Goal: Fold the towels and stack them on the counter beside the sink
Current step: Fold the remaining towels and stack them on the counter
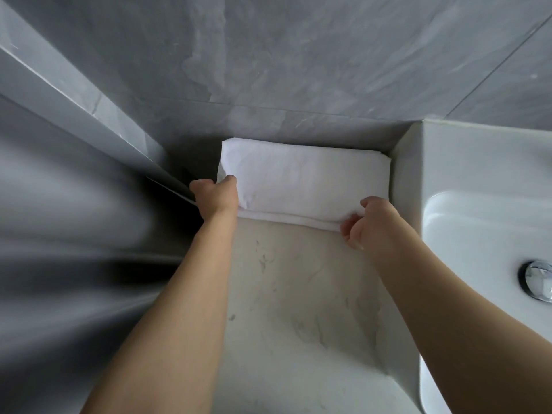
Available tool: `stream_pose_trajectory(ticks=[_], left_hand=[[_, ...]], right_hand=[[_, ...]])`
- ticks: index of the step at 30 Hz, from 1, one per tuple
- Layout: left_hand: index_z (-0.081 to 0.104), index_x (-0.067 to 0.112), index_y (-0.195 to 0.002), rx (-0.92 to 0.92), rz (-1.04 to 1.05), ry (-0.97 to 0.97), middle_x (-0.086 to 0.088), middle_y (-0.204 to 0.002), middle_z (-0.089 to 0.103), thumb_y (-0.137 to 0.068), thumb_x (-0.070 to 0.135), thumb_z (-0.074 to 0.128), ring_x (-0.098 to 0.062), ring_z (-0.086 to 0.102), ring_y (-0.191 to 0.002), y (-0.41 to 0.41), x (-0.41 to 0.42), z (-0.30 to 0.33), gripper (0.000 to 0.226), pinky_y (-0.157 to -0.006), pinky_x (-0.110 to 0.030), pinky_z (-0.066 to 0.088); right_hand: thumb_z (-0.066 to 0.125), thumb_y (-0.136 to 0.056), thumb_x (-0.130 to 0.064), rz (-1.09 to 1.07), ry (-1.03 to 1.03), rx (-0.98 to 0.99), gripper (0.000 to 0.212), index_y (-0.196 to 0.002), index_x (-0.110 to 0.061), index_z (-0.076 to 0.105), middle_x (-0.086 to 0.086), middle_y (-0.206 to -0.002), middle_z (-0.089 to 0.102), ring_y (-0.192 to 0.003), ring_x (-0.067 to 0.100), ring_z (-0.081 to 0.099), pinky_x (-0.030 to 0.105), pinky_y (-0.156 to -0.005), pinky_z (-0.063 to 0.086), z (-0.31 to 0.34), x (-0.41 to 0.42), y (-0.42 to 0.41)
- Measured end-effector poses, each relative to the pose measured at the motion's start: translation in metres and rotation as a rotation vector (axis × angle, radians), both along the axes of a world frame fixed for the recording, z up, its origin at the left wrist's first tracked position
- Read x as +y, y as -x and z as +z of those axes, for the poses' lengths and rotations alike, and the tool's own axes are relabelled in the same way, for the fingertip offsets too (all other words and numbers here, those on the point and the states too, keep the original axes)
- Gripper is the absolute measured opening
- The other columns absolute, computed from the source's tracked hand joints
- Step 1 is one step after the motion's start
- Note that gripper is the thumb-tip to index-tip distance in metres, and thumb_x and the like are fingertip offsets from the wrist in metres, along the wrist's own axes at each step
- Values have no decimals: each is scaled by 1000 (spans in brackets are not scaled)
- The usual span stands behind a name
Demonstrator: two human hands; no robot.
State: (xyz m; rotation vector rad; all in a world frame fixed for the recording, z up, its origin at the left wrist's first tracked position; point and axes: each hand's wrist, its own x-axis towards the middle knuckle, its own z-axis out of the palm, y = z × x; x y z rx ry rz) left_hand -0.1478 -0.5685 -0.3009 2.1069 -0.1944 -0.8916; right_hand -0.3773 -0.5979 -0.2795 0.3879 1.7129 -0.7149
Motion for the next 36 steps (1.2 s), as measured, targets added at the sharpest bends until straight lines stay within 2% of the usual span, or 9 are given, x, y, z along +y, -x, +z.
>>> stream_pose_trajectory(ticks=[2,4,8,10,14,18,25,32,36], left_hand=[[48,8,-101,61,-66,-51,1,-87,52,-87,17,63,-17,52,-74,-1,-6,4,22,-67,-28,46],[52,9,-90,108,-166,-111,-2,-90,56,-85,15,60,-22,56,-80,-5,-14,9,11,-72,-30,55],[51,18,-83,104,-288,-139,-1,-97,59,-81,25,61,-25,62,-95,-11,-30,20,12,-90,-46,56],[51,19,-82,64,-342,-158,0,-95,59,-84,31,62,-22,61,-91,-13,-39,23,16,-87,-41,57],[47,12,-81,-211,-550,-200,0,-82,53,-87,19,55,-23,50,-73,-12,-51,26,13,-62,-28,41],[51,9,-99,-403,-748,-131,-4,-94,57,-82,8,48,-29,53,-82,6,-36,43,17,-66,-33,42],[42,11,-99,-470,-704,-22,2,-80,47,-88,15,50,-30,48,-78,74,51,105,15,-63,-35,36],[46,13,-97,-325,-577,174,4,-81,54,-86,15,51,-18,49,-66,137,127,166,13,-56,-32,35],[51,17,-102,-314,-607,266,8,-82,55,-86,17,53,-14,51,-69,190,153,198,16,-57,-31,35]], right_hand=[[64,-89,-26,8,-6,43,19,-105,-26,53,-7,-94,49,-61,16,40,24,-42,46,1,-4,0],[65,-89,-29,-11,33,64,24,-110,-26,54,-8,-107,53,-78,17,51,32,-61,54,4,-6,0],[63,-90,-17,106,169,154,23,-112,-19,58,0,-90,58,-71,16,56,29,-59,52,5,-6,0],[55,-91,-11,313,232,318,29,-120,-12,59,3,-82,55,-72,20,56,30,-65,49,3,-6,0],[44,-83,-5,946,434,868,39,-120,-6,59,14,-109,65,-101,36,59,32,-78,43,7,2,3],[43,-78,0,1256,710,1071,21,-94,-11,51,13,-84,60,-77,39,50,35,-63,38,25,20,1],[48,-75,4,1169,981,1197,48,-119,-13,61,12,-89,65,-75,39,53,33,-58,33,68,76,26],[50,-78,-4,930,1285,1163,28,-103,-8,64,0,-76,59,-66,20,48,31,-59,41,118,147,84],[52,-81,0,630,1307,1064,27,-104,-9,65,-16,-77,57,-66,3,50,16,-64,39,135,179,130]])
